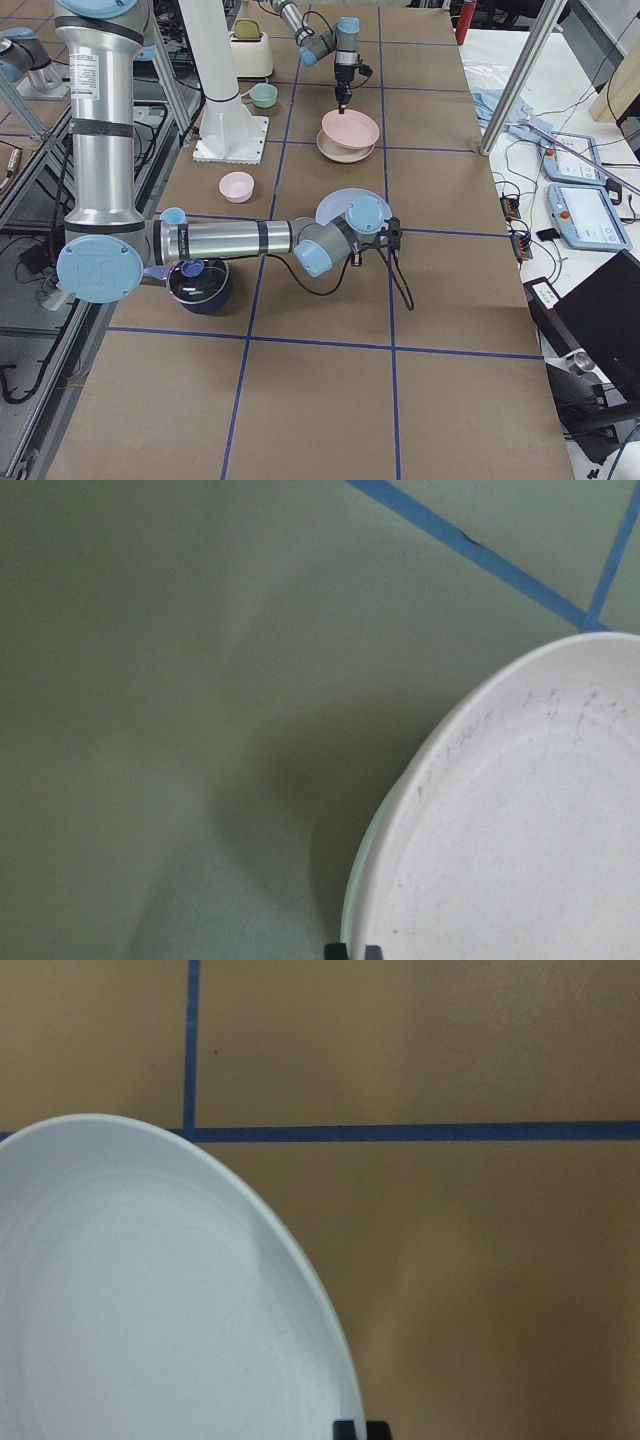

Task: Stack three plates with pink and blue
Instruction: 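Set pink plate on cream plate while right gripper grasps blue plate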

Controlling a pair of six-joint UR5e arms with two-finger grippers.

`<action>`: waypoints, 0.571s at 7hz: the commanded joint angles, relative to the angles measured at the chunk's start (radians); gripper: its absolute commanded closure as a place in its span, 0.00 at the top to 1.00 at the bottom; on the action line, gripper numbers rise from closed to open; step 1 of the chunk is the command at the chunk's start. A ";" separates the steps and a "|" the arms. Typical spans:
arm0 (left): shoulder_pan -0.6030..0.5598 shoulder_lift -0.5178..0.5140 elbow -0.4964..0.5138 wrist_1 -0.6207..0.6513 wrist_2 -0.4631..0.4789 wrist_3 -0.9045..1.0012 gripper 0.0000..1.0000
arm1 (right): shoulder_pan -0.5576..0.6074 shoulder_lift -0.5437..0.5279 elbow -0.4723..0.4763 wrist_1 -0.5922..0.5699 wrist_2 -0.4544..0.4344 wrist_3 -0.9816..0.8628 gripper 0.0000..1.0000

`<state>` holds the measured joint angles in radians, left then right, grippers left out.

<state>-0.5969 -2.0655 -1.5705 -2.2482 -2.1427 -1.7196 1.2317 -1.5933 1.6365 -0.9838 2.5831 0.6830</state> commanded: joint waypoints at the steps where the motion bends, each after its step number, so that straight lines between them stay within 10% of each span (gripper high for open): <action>1: 0.017 -0.008 0.020 -0.027 0.001 -0.009 0.00 | 0.000 0.030 0.008 -0.001 0.005 0.056 0.00; 4: 0.019 -0.030 0.018 -0.025 0.001 -0.012 0.00 | 0.000 0.035 0.003 -0.003 0.003 0.056 0.00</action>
<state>-0.5790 -2.0878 -1.5525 -2.2743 -2.1414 -1.7310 1.2318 -1.5604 1.6420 -0.9858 2.5871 0.7384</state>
